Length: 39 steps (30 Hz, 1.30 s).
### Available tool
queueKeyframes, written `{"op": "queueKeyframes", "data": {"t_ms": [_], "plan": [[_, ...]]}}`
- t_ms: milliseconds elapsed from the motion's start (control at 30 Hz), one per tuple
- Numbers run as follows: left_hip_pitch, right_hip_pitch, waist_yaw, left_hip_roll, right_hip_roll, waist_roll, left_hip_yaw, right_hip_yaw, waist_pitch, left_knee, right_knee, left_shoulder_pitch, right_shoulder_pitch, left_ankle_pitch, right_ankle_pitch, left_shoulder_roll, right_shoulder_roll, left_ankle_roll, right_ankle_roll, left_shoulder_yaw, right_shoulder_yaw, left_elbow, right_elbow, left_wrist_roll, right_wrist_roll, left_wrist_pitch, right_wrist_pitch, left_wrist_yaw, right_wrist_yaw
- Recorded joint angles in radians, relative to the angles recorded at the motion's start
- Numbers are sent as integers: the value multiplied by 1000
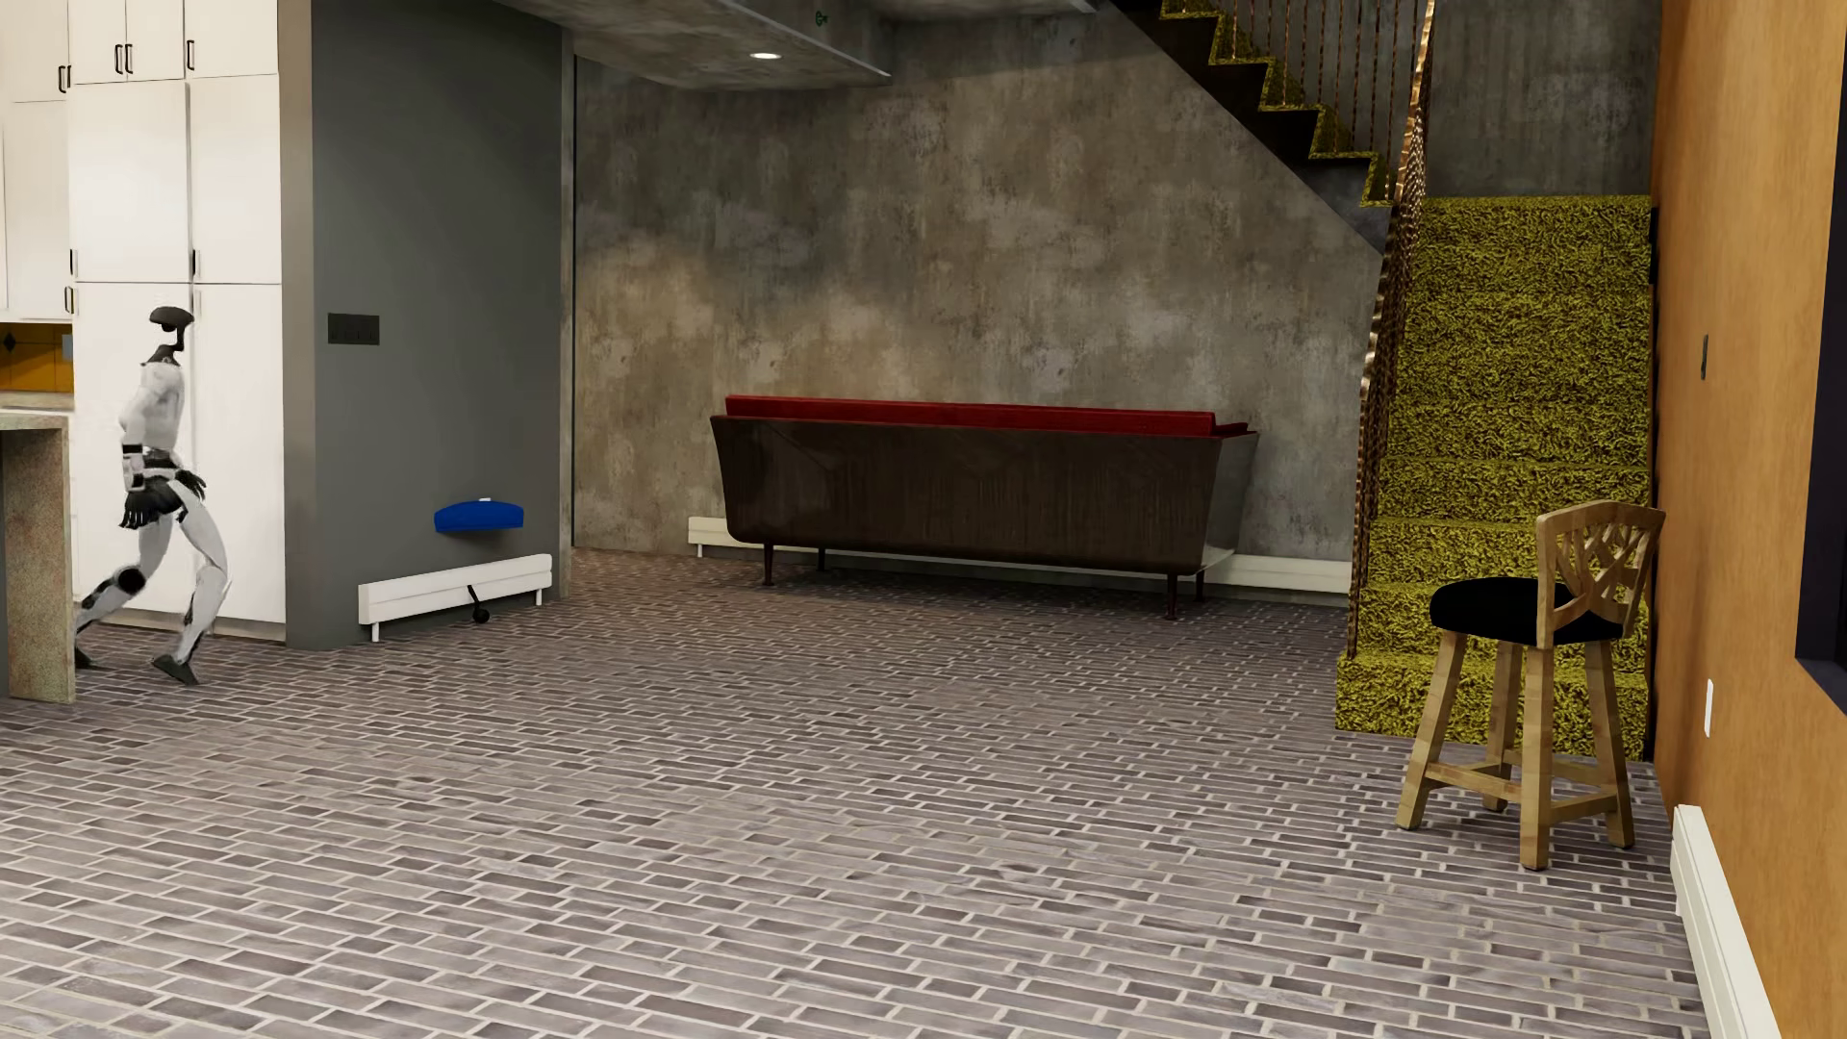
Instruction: Head to stool
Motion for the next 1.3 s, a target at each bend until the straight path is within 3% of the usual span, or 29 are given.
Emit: {"op": "queueKeyframes", "data": {"t_ms": [33,100,133,233,300,333,400,500,533,600,667,700,733,800,867,933,967,1033,1067,1100,1133,1167,1200,1233,1300], "plan": [[-3,-35,-17,31,30,8,0,0,-3,45,45,5,-2,23,4,-2,4,0,0,2,5,28,1,0,0,0,0,0,0],[-47,-8,-2,82,100,14,0,0,5,209,87,22,-38,82,-100,-20,0,0,0,15,11,122,23,0,0,0,0,0,0],[-105,21,36,74,132,11,0,0,9,334,78,30,-56,66,-167,-27,-12,0,0,8,5,174,9,0,0,0,0,0,0],[-318,183,193,-46,260,15,0,0,18,578,-55,90,-157,15,-365,-42,-39,0,0,-30,-93,283,-30,0,0,0,0,0,0],[-483,402,266,-126,336,23,0,0,29,527,-255,135,-216,1,-538,-42,-74,0,0,-98,-124,318,-140,0,0,0,0,0,0],[-570,497,315,-163,339,13,0,0,25,454,-328,157,-243,8,-605,-36,-81,0,0,-115,-140,328,-173,0,0,0,0,0,0],[-727,650,427,-165,319,-1,0,0,17,291,-423,182,-298,61,-715,-32,-102,0,0,-128,-164,364,-267,0,0,0,0,0,0],[-851,870,527,-141,278,-21,0,0,20,-16,-468,179,-385,109,-819,3,-139,0,0,-159,-123,430,-363,0,0,0,0,0,0],[-870,917,566,-125,251,-20,0,0,11,-56,-469,174,-403,88,-794,11,-147,0,0,-163,-95,444,-363,0,0,0,0,0,0],[-881,958,627,-139,179,-52,0,0,4,66,-397,153,-397,42,-601,24,-131,0,0,-175,-36,488,-295,0,0,0,0,0,0],[-902,864,608,-166,120,-96,0,0,2,301,-121,114,-365,40,-264,18,-84,0,0,-204,50,546,-175,0,0,0,0,0,0],[-797,816,556,-215,118,-74,0,0,56,349,95,87,-328,-25,-98,-8,-103,0,0,-171,85,535,-177,0,0,0,0,0,0],[-726,691,487,-242,112,-68,0,0,48,344,317,60,-315,-74,-100,-29,-90,0,0,-179,123,517,-131,0,0,0,0,0,0],[-500,474,322,-278,148,-36,0,0,47,224,532,22,-223,-78,-229,-50,-69,0,0,-148,163,391,-83,0,0,0,0,0,0],[-241,259,178,-269,194,-4,0,0,37,41,376,1,-109,-41,-188,-59,-36,0,0,-77,103,209,-27,0,0,0,0,0,0],[-32,121,50,-241,216,6,0,0,39,-87,-25,-72,-49,-22,-63,-37,-71,0,0,-31,228,69,-11,0,0,0,0,0,0],[60,80,-8,-227,214,10,0,0,37,-139,-218,-114,-15,-48,-151,-19,-80,0,0,1,241,7,-7,0,0,0,0,0,0],[201,-14,-91,-194,198,24,0,0,21,-172,-362,-202,39,-113,-644,13,-108,0,0,33,269,-70,-13,0,0,0,0,0,0],[251,-50,-155,-159,176,29,0,0,21,-166,-346,-221,54,-104,-700,19,-109,0,0,92,269,-84,14,0,0,0,0,0,0],[282,-82,-211,-112,168,32,0,0,29,-127,-343,-227,62,-29,-553,25,-106,0,0,105,270,-75,41,0,0,0,0,0,0],[294,-112,-230,-89,169,33,0,0,18,-71,-264,-207,73,131,-279,22,-92,0,0,111,255,-51,68,0,0,0,0,0,0],[236,-144,-198,-35,223,77,0,0,-3,69,-181,-188,75,357,-75,0,-81,0,0,97,255,-5,99,0,0,0,0,0,0],[195,-109,-135,-39,265,86,0,0,9,230,-83,-156,51,516,-66,-20,-77,0,0,79,276,61,122,0,0,0,0,0,0],[70,-40,-73,-38,309,96,0,0,11,446,-76,-133,18,507,-114,-40,-70,0,0,44,275,123,113,0,0,0,0,0,0],[-126,206,67,-81,367,76,0,0,32,702,-175,-68,-66,204,-225,-62,-65,0,0,-80,213,257,44,0,0,0,0,0,0]]}}
